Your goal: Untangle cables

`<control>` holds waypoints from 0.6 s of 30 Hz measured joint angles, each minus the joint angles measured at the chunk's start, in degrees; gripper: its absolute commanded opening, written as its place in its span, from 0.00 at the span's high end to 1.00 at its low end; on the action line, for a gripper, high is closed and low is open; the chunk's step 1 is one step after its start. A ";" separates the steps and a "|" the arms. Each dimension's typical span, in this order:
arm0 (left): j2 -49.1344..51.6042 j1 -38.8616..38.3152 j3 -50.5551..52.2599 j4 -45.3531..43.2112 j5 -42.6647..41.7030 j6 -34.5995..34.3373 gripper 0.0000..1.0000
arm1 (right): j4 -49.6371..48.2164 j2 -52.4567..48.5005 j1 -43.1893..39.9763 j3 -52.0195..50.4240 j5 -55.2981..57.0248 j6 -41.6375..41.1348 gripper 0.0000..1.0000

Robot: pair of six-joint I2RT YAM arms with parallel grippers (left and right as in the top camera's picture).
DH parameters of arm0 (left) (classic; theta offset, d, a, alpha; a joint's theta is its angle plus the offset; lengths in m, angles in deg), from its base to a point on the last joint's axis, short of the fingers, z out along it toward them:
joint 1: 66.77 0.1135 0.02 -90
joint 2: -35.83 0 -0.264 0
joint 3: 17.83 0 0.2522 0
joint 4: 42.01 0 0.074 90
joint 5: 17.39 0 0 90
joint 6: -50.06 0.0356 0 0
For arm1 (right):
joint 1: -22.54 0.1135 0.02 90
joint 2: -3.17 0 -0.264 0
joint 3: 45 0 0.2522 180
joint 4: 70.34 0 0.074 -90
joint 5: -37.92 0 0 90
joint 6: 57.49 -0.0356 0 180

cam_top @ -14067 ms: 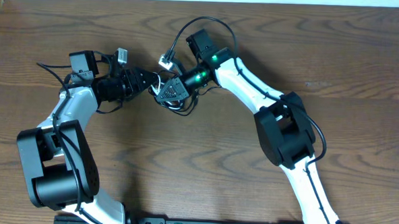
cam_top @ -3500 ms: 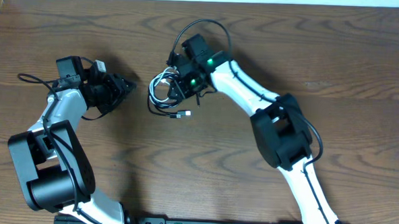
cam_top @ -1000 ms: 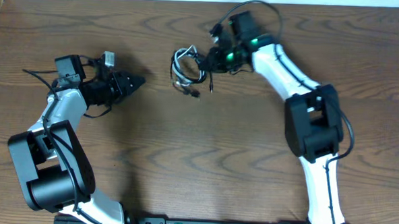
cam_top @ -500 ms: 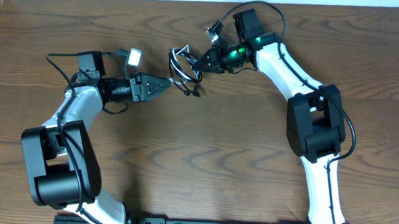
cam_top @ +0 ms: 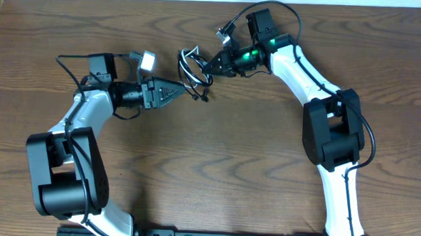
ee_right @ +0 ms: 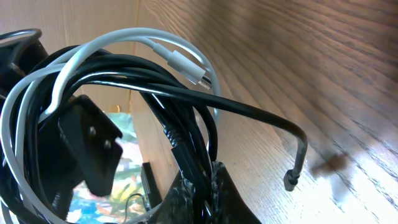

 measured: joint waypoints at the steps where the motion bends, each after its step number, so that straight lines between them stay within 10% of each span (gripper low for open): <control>1: 0.02 -0.46 0.00 0.00 0.00 0.11 0.66 | -0.11 -0.02 0.00 0.00 -0.22 -0.09 0.99; 9: 0.02 -3.87 0.00 -0.44 3.19 0.87 0.88 | -0.33 -0.02 0.00 0.00 -0.92 -0.31 0.99; 18: 0.02 -4.17 0.00 -0.61 9.46 0.66 0.90 | -1.05 0.00 -0.02 -0.02 -2.89 -0.31 0.99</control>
